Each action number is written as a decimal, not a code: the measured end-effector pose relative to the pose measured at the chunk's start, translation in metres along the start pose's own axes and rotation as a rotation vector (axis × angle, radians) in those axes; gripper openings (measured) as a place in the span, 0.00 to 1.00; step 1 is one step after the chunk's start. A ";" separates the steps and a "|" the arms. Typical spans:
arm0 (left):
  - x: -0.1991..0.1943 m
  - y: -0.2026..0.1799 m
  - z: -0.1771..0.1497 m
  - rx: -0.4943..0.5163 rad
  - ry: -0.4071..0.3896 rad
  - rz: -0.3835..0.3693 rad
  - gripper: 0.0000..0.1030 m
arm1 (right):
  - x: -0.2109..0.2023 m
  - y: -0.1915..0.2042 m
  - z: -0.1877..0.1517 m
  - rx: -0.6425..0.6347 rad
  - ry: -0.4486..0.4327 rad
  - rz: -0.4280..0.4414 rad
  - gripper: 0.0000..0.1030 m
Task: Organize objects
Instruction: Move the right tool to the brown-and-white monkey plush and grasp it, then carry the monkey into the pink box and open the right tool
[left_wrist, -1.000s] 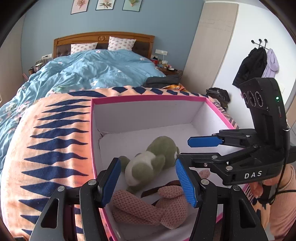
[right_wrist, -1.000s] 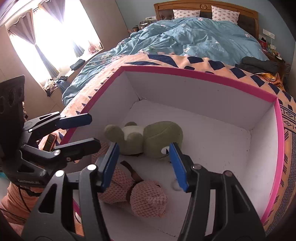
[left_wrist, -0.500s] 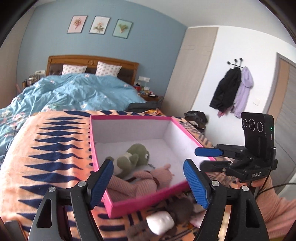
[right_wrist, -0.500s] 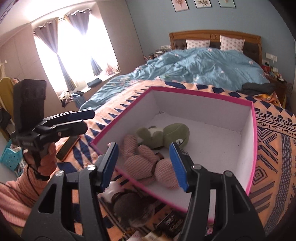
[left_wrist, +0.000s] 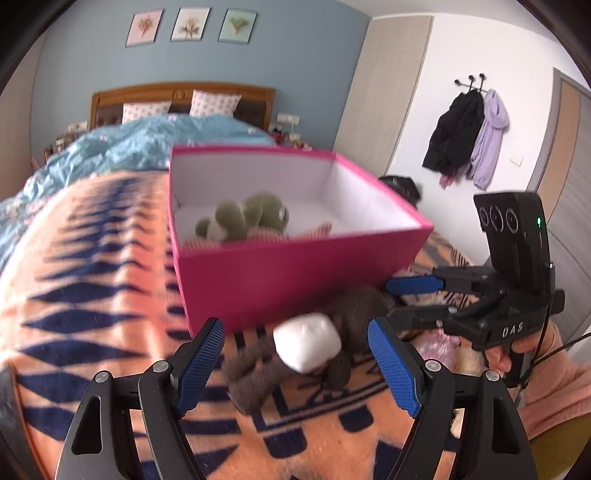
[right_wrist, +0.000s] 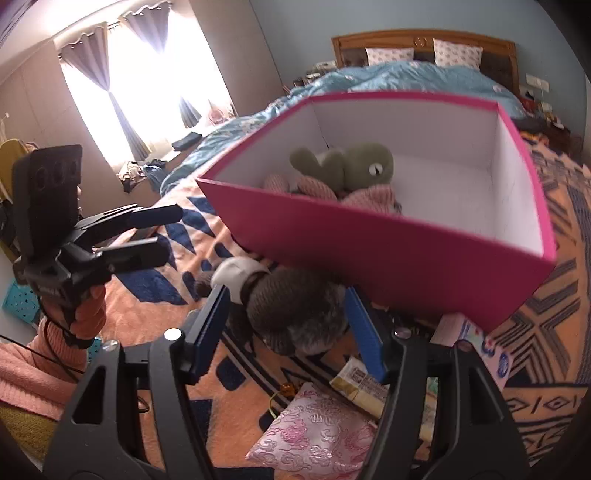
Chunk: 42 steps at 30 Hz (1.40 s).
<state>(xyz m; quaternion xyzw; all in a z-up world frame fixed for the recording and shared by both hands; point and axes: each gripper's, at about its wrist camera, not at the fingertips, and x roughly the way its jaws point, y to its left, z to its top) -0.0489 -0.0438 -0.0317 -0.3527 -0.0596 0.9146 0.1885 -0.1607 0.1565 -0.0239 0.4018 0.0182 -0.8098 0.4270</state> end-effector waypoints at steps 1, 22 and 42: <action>0.002 0.001 -0.002 -0.006 0.009 -0.002 0.79 | 0.003 -0.001 -0.001 0.012 0.008 0.001 0.65; 0.027 0.005 -0.023 -0.074 0.096 -0.046 0.78 | 0.030 -0.004 -0.001 0.066 0.035 -0.001 0.56; 0.014 -0.027 -0.012 -0.036 0.099 -0.120 0.53 | -0.010 0.009 0.002 0.042 -0.052 0.033 0.53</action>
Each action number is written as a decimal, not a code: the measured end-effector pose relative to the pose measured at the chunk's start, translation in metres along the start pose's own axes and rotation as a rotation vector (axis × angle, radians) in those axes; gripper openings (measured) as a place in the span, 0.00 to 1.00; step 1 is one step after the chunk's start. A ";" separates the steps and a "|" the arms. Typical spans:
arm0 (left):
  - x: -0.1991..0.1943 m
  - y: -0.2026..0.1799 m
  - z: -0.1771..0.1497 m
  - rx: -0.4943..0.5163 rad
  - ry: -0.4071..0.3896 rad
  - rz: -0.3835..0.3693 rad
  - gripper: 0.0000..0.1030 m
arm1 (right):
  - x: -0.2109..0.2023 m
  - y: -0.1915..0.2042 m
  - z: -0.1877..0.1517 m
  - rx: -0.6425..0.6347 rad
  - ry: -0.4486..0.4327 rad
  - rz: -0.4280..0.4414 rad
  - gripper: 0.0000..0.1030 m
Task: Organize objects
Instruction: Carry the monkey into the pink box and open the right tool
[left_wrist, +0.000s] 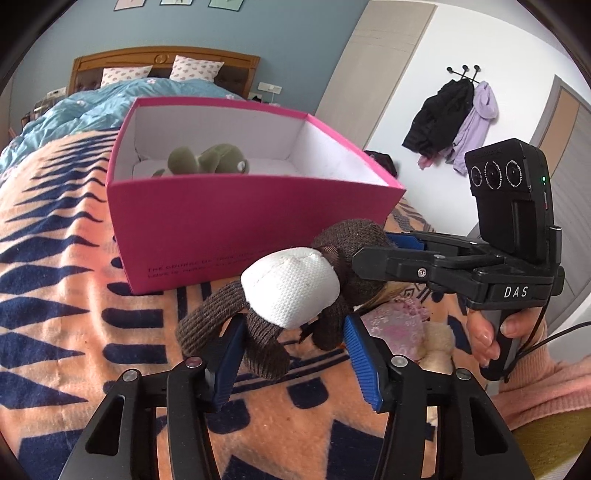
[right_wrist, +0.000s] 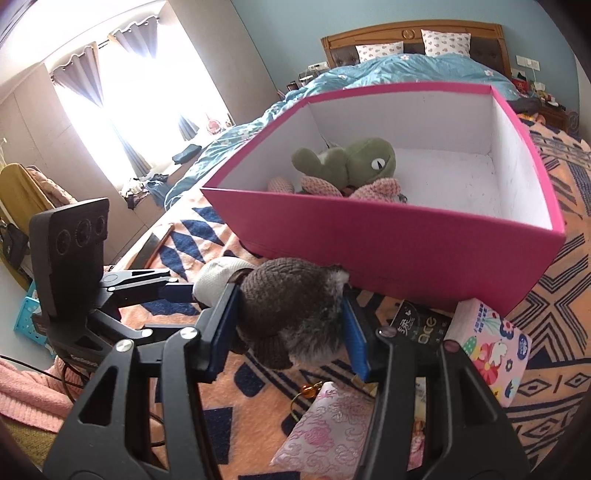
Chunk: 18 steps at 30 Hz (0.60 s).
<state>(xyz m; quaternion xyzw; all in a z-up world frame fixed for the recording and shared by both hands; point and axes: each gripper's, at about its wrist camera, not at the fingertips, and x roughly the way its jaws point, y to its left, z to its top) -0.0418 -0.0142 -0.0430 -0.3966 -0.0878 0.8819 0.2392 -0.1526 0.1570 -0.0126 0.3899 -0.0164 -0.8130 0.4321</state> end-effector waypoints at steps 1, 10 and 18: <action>-0.003 -0.003 0.002 0.007 -0.006 -0.002 0.53 | -0.002 0.002 0.000 -0.003 -0.003 0.005 0.53; -0.029 -0.016 0.023 0.072 -0.072 0.012 0.53 | -0.031 0.016 0.014 -0.053 -0.068 0.011 0.53; -0.051 -0.020 0.064 0.131 -0.147 0.055 0.53 | -0.050 0.027 0.053 -0.136 -0.144 0.001 0.53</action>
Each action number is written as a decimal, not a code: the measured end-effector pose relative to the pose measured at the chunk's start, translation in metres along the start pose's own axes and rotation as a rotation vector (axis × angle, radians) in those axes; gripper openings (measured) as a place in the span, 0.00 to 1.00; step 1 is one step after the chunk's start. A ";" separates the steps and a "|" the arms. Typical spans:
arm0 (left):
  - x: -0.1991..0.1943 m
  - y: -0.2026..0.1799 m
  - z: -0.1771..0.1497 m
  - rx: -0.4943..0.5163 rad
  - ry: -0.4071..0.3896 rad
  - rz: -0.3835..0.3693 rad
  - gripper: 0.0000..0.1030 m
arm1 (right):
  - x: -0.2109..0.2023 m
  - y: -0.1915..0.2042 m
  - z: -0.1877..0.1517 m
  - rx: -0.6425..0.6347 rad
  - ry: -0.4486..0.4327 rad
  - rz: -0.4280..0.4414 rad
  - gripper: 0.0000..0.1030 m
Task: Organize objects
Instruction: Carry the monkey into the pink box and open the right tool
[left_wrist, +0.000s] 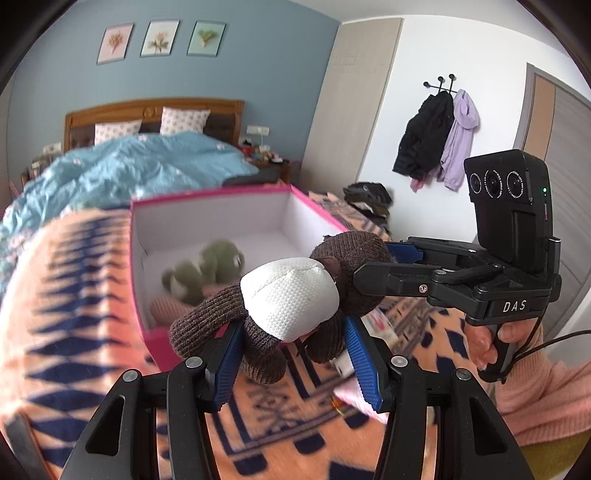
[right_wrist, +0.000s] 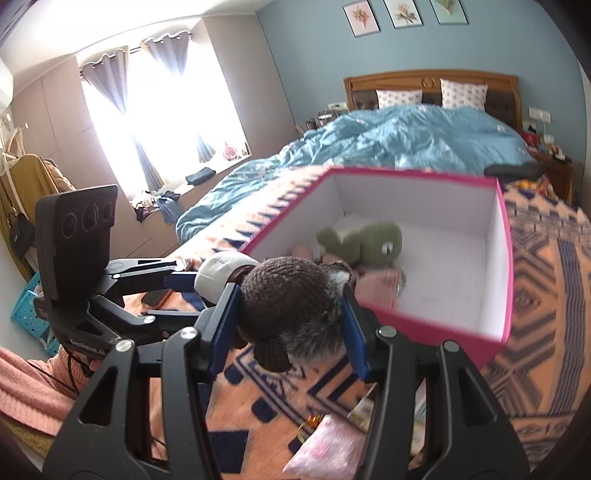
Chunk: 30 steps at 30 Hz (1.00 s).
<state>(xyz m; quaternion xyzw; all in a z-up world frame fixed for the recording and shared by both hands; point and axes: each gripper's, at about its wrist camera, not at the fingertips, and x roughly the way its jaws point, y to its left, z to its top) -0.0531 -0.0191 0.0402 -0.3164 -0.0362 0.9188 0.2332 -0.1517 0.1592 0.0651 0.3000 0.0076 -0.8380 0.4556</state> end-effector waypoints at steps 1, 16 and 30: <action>0.000 0.002 0.007 0.007 -0.009 0.008 0.53 | 0.000 0.000 0.005 -0.010 -0.007 0.000 0.53; 0.051 0.062 0.074 -0.051 0.003 0.099 0.53 | 0.058 -0.040 0.081 -0.078 -0.005 -0.027 0.53; 0.112 0.100 0.089 -0.089 0.128 0.186 0.53 | 0.125 -0.094 0.097 -0.010 0.100 -0.033 0.53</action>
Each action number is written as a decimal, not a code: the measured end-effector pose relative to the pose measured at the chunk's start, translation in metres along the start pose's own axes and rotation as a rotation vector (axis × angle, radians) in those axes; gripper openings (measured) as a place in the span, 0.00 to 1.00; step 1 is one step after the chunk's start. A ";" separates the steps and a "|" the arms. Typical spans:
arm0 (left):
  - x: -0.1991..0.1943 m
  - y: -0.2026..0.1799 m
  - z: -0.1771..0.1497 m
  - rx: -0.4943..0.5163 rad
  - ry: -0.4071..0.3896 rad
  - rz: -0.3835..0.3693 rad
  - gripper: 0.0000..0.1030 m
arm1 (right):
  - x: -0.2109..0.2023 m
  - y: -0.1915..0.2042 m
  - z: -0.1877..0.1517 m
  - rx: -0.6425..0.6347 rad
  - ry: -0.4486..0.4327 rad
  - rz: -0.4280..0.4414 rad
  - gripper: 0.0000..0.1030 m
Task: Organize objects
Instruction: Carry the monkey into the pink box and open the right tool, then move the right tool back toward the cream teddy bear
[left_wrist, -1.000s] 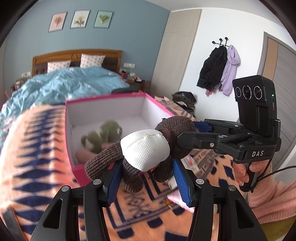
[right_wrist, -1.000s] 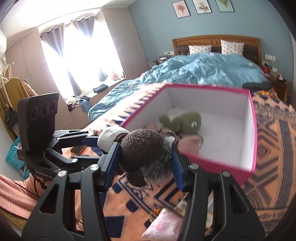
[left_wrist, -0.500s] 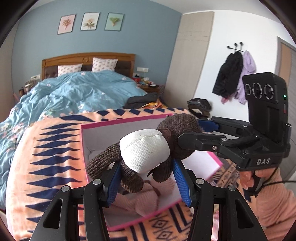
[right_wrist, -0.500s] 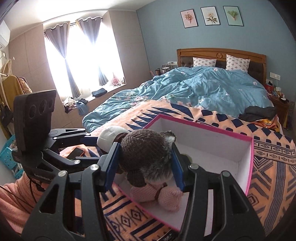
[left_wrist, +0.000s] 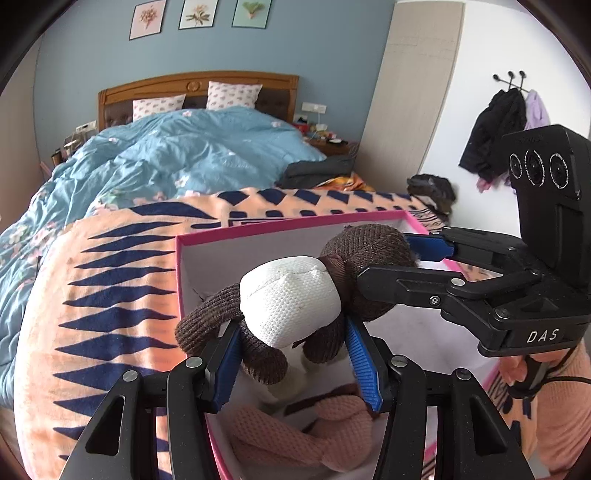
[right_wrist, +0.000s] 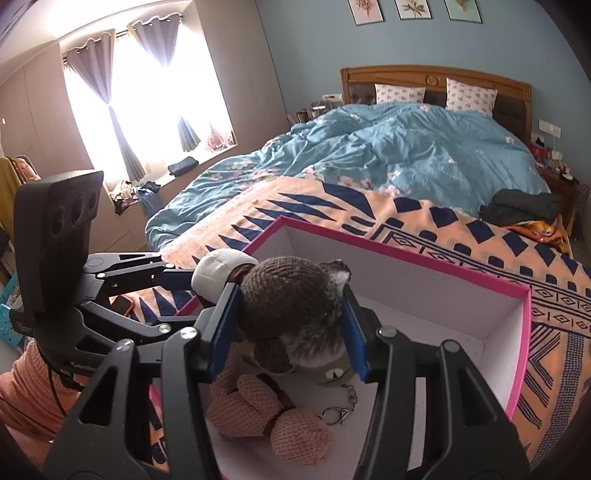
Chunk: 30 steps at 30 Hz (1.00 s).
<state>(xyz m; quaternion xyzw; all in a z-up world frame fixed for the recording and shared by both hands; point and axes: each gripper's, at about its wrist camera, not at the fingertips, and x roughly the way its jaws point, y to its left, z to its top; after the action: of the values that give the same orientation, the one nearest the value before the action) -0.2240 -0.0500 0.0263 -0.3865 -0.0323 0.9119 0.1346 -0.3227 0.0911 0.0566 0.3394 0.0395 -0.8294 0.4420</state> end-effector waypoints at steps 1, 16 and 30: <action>0.005 0.001 0.002 0.001 0.009 0.009 0.53 | 0.004 -0.003 0.001 0.008 0.011 0.001 0.53; 0.042 0.000 0.013 -0.017 0.141 0.101 0.55 | 0.042 -0.027 0.007 0.104 0.155 -0.068 0.59; 0.017 0.009 0.006 -0.085 0.101 0.044 0.64 | 0.025 -0.019 -0.008 0.119 0.150 -0.053 0.59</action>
<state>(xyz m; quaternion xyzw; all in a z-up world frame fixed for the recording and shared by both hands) -0.2414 -0.0540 0.0174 -0.4381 -0.0557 0.8916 0.0996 -0.3422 0.0875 0.0308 0.4249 0.0323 -0.8140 0.3947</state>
